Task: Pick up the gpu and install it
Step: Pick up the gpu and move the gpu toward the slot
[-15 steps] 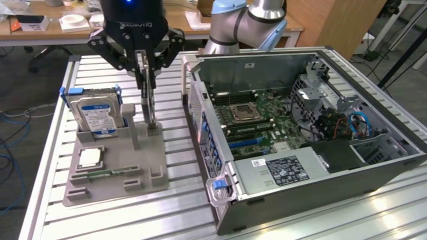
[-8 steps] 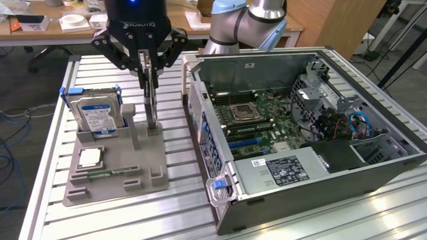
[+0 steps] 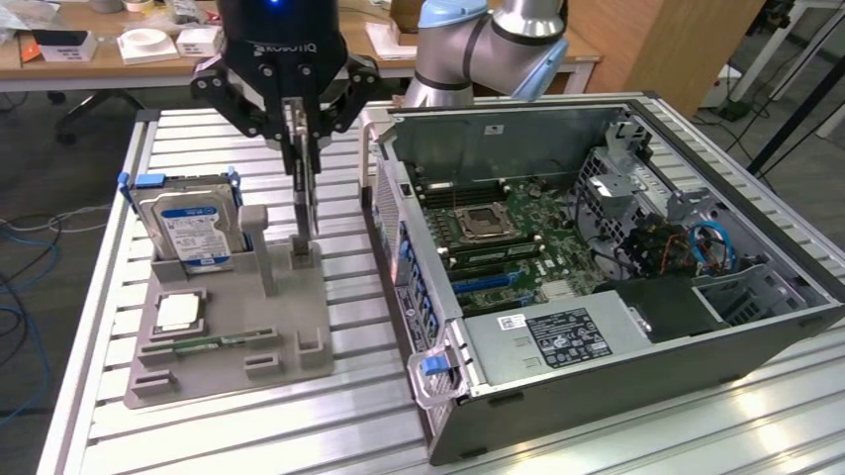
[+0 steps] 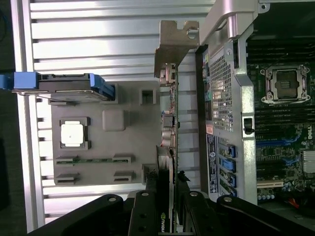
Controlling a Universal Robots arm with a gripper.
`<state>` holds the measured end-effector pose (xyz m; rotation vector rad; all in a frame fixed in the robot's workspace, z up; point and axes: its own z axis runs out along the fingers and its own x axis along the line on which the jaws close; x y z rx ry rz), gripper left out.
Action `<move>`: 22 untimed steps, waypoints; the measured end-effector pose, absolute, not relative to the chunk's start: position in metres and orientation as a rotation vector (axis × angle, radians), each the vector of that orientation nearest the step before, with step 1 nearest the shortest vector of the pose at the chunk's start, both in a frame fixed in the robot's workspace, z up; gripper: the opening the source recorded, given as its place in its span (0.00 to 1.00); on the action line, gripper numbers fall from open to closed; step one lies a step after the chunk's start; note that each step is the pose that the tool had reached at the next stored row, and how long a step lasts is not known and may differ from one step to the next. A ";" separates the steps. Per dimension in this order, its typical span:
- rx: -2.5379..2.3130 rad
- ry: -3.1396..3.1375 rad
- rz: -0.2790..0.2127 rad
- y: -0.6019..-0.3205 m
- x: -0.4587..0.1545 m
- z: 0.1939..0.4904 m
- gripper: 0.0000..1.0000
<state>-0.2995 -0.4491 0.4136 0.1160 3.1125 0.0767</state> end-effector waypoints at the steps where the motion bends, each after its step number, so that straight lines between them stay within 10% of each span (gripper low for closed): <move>1: 0.116 3.112 0.077 -0.449 -0.299 0.414 0.26; 22: 0.116 3.112 0.077 -0.448 -0.286 0.414 0.26</move>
